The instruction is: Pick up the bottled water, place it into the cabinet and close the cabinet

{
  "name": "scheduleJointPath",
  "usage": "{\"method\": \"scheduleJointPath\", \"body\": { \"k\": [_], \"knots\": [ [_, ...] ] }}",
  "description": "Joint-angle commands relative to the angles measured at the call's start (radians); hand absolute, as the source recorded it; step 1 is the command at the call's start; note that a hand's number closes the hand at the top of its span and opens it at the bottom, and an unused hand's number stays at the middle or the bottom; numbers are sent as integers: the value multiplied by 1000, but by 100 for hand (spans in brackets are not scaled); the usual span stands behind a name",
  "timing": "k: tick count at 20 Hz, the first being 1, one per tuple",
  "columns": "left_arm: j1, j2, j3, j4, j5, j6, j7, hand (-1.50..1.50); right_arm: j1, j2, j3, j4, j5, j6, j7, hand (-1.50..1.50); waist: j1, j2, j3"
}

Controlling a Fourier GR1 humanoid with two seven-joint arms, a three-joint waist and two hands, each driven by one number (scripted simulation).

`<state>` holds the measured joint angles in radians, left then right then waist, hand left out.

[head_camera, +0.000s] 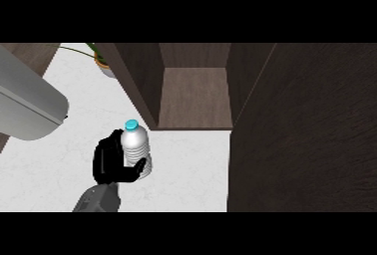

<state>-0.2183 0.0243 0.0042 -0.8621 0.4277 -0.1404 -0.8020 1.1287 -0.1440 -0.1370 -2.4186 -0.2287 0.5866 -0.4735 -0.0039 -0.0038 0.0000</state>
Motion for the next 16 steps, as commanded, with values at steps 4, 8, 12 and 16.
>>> {"method": "scheduleJointPath", "body": {
  "k": [4,8,12,16],
  "knots": [
    [26,-14,-111,-297,-34,80,197,150,-8,0,-10,-120,-85,-16,71,-150,14,-2,1],
    [43,-24,-292,-455,35,245,250,150,-26,-3,1,-124,-94,-25,91,-150,7,0,0],
    [71,-24,-381,-660,-21,333,415,150,-37,14,9,-74,-33,-5,47,-150,7,-3,1],
    [-56,-24,-460,-697,-33,520,508,150,-35,-5,-37,-84,-119,7,51,-150,-10,0,0]
  ]
}}
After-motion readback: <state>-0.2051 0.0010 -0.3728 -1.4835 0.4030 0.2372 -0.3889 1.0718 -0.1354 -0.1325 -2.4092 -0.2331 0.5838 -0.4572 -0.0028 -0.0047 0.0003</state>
